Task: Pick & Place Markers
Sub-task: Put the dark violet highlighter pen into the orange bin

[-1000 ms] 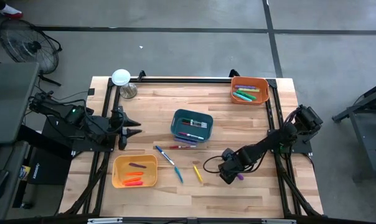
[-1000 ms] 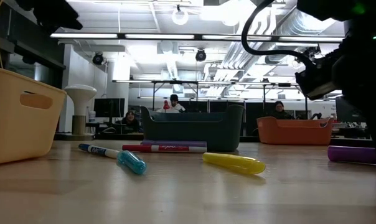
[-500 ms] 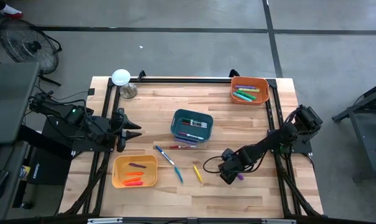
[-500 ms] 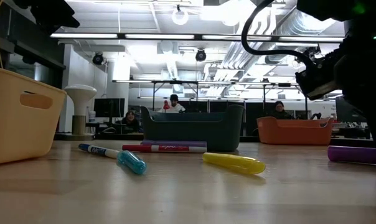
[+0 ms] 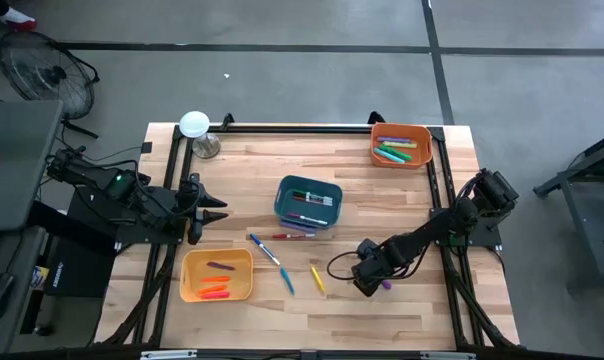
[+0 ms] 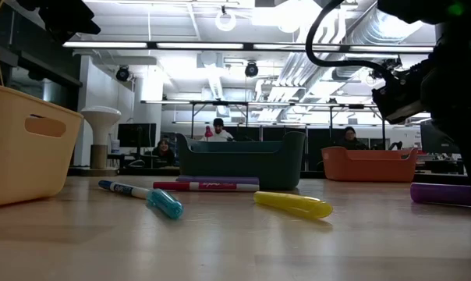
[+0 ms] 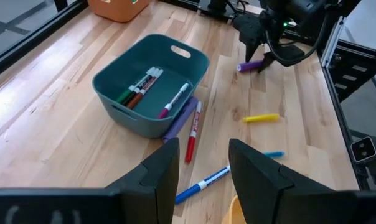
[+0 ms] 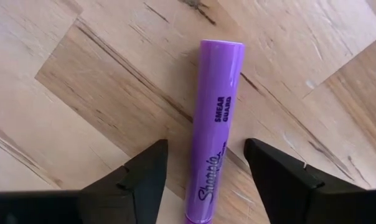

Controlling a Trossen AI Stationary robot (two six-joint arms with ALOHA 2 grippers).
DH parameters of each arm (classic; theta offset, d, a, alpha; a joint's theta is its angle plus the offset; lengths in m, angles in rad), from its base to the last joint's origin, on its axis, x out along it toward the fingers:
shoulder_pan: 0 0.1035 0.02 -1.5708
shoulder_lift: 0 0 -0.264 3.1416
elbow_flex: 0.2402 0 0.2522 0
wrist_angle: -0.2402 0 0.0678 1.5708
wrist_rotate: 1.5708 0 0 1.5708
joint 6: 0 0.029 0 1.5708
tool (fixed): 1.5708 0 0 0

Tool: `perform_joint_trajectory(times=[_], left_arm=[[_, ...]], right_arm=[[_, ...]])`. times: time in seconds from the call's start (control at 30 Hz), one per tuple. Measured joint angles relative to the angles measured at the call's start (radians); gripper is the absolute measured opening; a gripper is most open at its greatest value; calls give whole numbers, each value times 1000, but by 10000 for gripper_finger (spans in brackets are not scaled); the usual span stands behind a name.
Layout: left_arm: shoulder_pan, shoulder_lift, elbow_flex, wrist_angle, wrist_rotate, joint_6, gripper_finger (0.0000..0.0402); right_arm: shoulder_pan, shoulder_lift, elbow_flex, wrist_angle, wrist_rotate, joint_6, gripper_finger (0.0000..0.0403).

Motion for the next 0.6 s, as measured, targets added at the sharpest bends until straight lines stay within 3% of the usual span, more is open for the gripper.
perform_joint_trajectory(times=[0.1,0.4,0.6], left_arm=[[0,0,0,-1,0,0,137],[0,0,0,-2,0,-3,137],[0,0,0,-1,-4,-3,137]], right_arm=[[0,0,-1,-3,0,-2,186],[-2,0,-3,-11,-11,-35,55],[-3,0,-3,-16,-20,-26,54]])
